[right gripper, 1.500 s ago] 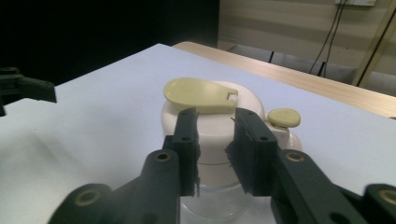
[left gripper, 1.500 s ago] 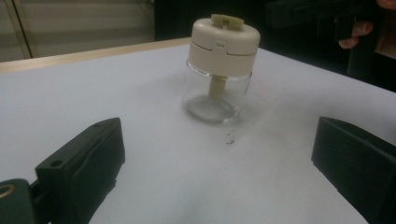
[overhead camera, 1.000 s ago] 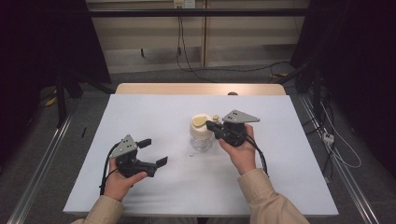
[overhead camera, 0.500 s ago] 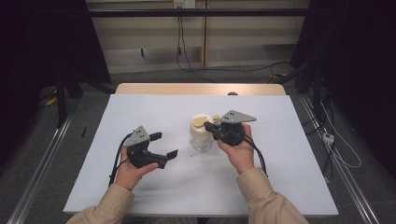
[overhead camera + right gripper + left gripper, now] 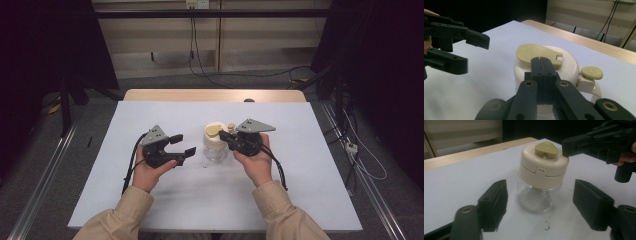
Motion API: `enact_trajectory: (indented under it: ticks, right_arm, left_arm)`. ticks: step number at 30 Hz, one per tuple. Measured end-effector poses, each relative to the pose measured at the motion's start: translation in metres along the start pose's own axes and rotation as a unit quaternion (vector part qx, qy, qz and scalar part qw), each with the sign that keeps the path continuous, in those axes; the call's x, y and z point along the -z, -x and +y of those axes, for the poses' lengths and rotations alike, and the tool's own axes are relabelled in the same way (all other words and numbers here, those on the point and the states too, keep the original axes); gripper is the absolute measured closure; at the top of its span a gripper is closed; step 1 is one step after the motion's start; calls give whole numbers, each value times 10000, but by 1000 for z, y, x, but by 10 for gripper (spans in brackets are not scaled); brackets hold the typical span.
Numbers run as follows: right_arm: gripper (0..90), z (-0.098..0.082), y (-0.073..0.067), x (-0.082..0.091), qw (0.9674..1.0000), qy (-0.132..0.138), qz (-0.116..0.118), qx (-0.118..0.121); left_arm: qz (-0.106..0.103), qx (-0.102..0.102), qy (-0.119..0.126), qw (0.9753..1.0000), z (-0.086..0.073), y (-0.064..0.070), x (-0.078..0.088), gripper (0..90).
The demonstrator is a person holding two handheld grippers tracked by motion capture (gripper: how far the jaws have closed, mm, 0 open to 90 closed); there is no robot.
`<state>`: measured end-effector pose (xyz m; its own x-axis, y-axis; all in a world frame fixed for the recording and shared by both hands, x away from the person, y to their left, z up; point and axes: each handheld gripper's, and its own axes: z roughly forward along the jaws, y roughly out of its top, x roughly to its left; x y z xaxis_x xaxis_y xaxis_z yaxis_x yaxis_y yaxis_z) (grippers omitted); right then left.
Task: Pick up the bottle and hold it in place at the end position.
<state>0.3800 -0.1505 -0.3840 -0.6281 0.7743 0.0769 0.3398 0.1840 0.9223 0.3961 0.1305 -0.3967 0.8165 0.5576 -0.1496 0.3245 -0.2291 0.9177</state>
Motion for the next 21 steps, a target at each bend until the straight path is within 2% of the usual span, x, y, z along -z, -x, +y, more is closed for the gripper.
enact_trajectory:
  ticks: [2, 7, 11, 12, 17, 21]
  right_arm:
    - [900, 0, 0, 0, 10000, -5, -17, 37]
    - [900, 0, 0, 0, 10000, 1, -6, 34]
    - [900, 0, 0, 0, 10000, 2, -1, 23]
    - [900, 0, 0, 0, 10000, 7, -3, 14]
    - [900, 0, 0, 1, 10000, -2, -32, 56]
    - [900, 0, -1, 1, 10000, -4, -34, 57]
  left_arm:
    - [-51, 25, -45, 10000, 2, 0, -3, 421]
    - [14, -188, -216, 9996, 7, 2, -10, 647]
    - [-28, -236, -348, 9991, 11, 3, -16, 781]
    - [-92, -247, -355, 9990, 13, 4, -18, 809]
    - [-184, -249, -407, 9987, 19, 6, -22, 900]
    - [-266, -184, -452, 9985, 22, 6, -25, 900]
